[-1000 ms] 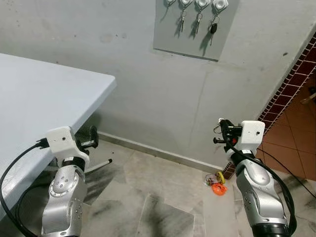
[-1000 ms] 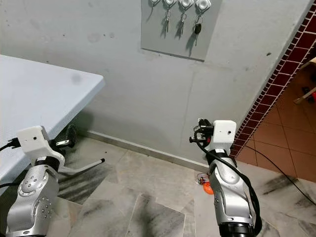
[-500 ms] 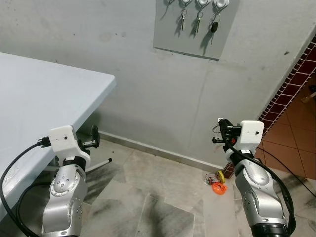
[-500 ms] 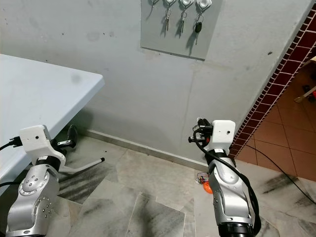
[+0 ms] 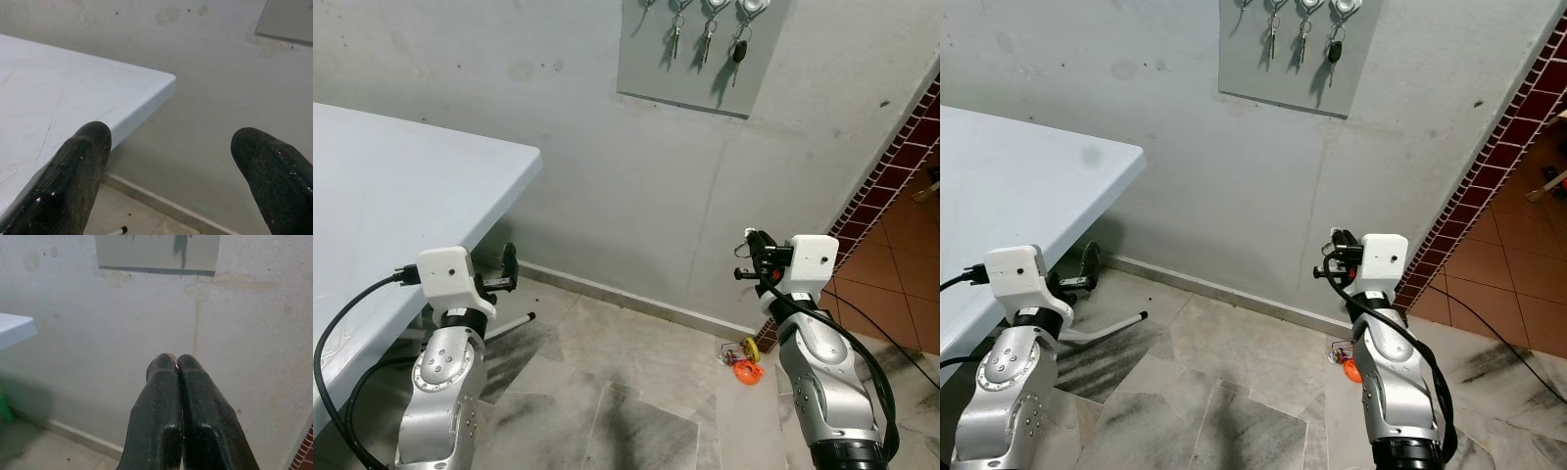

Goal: Hang keys on a hook

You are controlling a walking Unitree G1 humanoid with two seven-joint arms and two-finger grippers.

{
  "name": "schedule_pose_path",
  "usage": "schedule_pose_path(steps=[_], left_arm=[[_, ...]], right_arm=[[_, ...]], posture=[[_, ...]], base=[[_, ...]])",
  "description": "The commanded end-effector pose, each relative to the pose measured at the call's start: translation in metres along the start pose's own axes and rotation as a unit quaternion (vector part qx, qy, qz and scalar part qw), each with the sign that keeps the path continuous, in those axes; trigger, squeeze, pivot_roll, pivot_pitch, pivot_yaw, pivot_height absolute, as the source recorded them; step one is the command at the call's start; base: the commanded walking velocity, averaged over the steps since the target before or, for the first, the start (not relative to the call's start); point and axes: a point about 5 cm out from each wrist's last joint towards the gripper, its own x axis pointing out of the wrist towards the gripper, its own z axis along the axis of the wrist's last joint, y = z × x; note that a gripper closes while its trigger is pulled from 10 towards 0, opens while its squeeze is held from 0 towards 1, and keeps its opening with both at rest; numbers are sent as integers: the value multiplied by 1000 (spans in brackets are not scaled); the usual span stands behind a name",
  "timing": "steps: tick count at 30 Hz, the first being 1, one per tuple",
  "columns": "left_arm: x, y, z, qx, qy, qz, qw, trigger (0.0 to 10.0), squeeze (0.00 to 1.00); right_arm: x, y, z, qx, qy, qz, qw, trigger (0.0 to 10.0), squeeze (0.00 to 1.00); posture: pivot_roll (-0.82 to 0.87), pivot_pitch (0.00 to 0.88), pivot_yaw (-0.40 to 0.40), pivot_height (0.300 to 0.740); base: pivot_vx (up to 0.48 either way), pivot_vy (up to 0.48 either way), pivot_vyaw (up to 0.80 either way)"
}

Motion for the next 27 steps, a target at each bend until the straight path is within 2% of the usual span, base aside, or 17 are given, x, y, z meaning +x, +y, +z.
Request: schedule_pose_path(steps=[1,18,19,21,27], left_arm=[[-1,-1,3,5,-5,-6,1000,10000,0],[4,-3,4,5,-4,-16,1000,10000,0],[7,-4,4,6,-3,-24,1000,10000,0],[11,-6,5,9,-2,-35,999,10000,0],[13,-6,6,12,4,-44,999,10000,0]], right_arm=[[1,-1,7,-1,-17,0,1000,10000,0],[-3,-4,8,0,-25,-16,1000,10000,0],[-5,-5,7,1,-26,-22,999,10000,0],[-8,-6,6,6,-27,-33,999,10000,0],[-9,-5,6,11,-33,-37,999,10000,0]], posture=[[-38,69,-16,740],[-68,69,15,740],[-89,71,43,740],[-91,72,48,740],[-98,70,78,740]], base=[[0,0,0],[0,0,0],[0,0,0],[0,0,0],[0,0,0]])
